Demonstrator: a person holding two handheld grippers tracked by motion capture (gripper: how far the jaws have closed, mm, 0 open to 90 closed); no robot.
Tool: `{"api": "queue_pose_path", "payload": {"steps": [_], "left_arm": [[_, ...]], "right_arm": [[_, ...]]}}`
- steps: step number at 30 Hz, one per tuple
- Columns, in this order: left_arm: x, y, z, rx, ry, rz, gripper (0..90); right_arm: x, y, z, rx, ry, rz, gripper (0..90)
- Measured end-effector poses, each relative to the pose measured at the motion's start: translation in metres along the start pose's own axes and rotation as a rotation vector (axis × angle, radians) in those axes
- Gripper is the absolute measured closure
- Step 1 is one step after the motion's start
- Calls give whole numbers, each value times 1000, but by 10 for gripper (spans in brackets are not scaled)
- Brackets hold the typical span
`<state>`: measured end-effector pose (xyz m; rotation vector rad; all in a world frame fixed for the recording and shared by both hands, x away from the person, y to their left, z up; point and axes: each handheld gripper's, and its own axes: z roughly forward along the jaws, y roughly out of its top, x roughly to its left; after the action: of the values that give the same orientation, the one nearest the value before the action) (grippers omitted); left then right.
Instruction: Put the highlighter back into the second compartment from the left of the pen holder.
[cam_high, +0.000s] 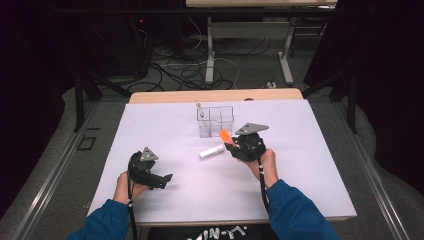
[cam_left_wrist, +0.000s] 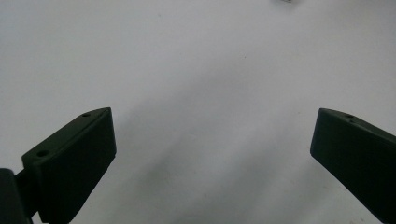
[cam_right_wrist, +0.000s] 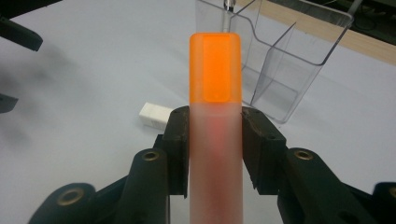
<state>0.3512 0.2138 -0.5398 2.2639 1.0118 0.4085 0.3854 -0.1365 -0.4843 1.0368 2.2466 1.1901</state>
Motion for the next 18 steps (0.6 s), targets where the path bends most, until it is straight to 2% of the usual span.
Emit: {"api": "queue_pose_path", "payload": {"steps": [18], "left_arm": [[0,0,0,1,4,-3,3]], "right_arm": [[-14,23,21,-52,-20,30,649]]}}
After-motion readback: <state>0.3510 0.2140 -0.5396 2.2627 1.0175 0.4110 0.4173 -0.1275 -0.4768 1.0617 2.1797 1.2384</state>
